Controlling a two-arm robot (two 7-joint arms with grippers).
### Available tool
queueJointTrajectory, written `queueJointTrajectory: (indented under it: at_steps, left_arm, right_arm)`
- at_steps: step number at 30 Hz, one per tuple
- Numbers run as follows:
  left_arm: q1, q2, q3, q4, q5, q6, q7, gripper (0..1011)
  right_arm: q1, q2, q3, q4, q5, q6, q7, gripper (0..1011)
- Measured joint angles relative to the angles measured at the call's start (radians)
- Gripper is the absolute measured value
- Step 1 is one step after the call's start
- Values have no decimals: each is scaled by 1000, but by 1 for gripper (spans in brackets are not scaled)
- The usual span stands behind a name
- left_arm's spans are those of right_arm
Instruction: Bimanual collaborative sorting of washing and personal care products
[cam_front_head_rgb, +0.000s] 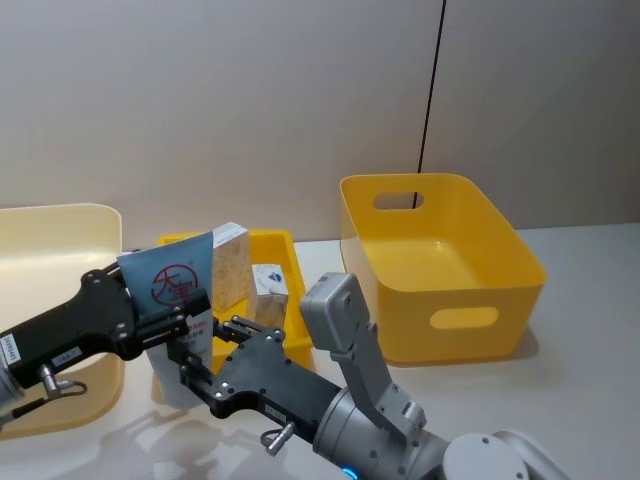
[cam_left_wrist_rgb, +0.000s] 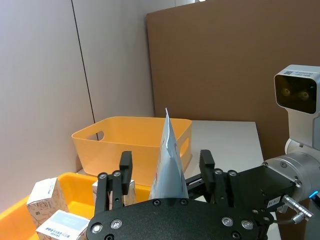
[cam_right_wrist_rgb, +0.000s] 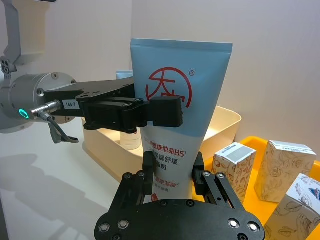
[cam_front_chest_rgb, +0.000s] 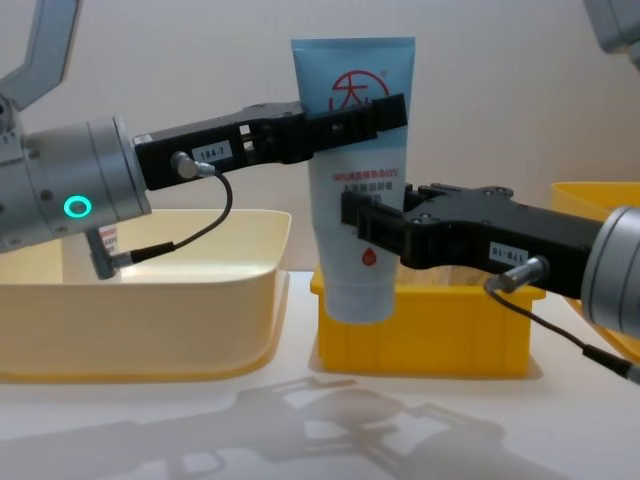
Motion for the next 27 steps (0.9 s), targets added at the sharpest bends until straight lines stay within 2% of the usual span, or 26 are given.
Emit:
queueJointTrajectory:
  at_steps: [4, 8, 15, 27]
  left_arm:
    - [0, 0, 0, 0, 0, 0, 0, 925]
    - [0, 0, 0, 0, 0, 0, -1, 999]
    - [0, 0, 0, 0, 0, 0, -1, 1004]
    - [0, 0, 0, 0, 0, 0, -1, 1003]
  right_arm:
    - [-4, 0, 4, -3, -3, 0, -2, 440]
    - [-14, 3, 17, -11, -9, -1, -17, 440]
    - [-46, 13, 51, -37, -26, -3, -59, 440]
    - [-103, 30, 140, -81, -66, -34, -153, 439]
